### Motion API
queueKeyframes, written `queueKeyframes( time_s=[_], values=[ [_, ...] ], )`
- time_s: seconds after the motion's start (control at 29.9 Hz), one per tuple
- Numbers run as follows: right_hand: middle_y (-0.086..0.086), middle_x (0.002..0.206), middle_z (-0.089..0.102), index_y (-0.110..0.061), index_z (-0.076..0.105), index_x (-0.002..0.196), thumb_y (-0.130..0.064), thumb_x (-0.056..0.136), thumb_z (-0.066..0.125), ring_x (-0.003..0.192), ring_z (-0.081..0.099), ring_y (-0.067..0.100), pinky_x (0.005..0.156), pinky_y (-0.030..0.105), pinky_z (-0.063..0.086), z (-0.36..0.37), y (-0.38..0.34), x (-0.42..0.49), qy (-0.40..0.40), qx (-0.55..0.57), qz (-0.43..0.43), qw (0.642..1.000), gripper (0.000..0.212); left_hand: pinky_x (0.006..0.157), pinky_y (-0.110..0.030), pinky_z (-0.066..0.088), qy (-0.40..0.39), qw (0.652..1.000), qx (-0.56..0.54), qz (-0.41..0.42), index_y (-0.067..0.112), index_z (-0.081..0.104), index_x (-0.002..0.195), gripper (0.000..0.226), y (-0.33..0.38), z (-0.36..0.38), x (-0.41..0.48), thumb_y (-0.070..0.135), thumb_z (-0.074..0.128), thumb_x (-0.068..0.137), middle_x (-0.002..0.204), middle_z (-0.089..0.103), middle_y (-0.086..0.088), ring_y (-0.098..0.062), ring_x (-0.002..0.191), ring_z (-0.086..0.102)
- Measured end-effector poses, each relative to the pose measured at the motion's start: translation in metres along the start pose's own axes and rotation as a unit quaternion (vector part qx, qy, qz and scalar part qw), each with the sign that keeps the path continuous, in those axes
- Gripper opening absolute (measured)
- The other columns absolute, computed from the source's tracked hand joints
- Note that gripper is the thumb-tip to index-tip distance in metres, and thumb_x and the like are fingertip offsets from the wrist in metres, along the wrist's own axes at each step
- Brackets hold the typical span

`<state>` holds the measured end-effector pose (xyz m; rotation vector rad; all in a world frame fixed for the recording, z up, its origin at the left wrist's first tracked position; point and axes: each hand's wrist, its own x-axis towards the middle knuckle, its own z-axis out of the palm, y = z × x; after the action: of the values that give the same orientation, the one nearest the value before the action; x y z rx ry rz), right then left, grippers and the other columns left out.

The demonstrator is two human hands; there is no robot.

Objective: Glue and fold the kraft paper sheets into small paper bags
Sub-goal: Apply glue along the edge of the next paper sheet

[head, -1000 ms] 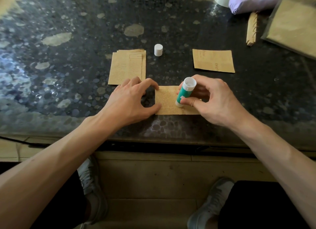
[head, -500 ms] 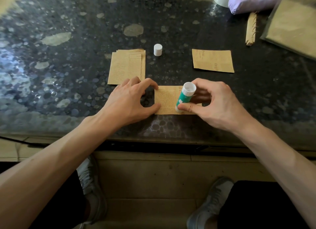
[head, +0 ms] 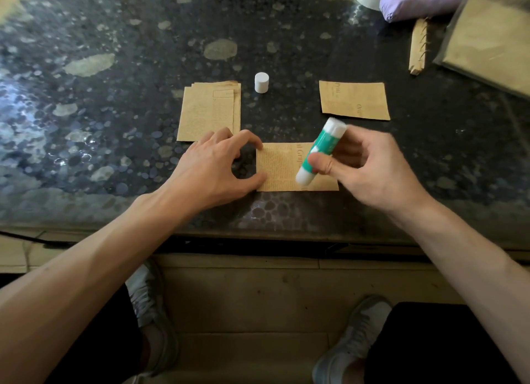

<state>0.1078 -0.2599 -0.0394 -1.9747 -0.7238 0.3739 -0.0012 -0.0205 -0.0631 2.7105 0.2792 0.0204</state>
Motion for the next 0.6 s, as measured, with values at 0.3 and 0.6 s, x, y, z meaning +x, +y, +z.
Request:
queueKeyframes(
  time_s=[0.3,0.6],
  values=[
    [-0.014,0.111,0.073,-0.02,0.069,0.117,-0.038,0.092,0.078,0.107,0.069,0.005,0.093,0.033,0.059,0.011,0.009,0.012,0.029,-0.102,-0.054,0.993,0.032,0.082,-0.032,0.035,-0.001,1.0,0.001,-0.002,0.044,0.049,0.131,0.058,0.0,-0.001,0.0,0.069,0.06,0.08,0.104,0.048,0.009,-0.013,0.104,0.046],
    [-0.026,0.102,0.064,-0.028,0.065,0.11,-0.054,0.083,0.08,0.095,0.063,-0.014,0.082,0.004,0.048,0.015,0.005,0.012,0.06,-0.156,-0.058,0.984,0.04,0.08,-0.031,0.035,0.003,1.0,0.006,0.002,0.043,0.049,0.131,0.057,0.001,-0.001,0.0,0.068,0.06,0.081,0.102,0.048,0.008,-0.013,0.101,0.047]
  ],
)
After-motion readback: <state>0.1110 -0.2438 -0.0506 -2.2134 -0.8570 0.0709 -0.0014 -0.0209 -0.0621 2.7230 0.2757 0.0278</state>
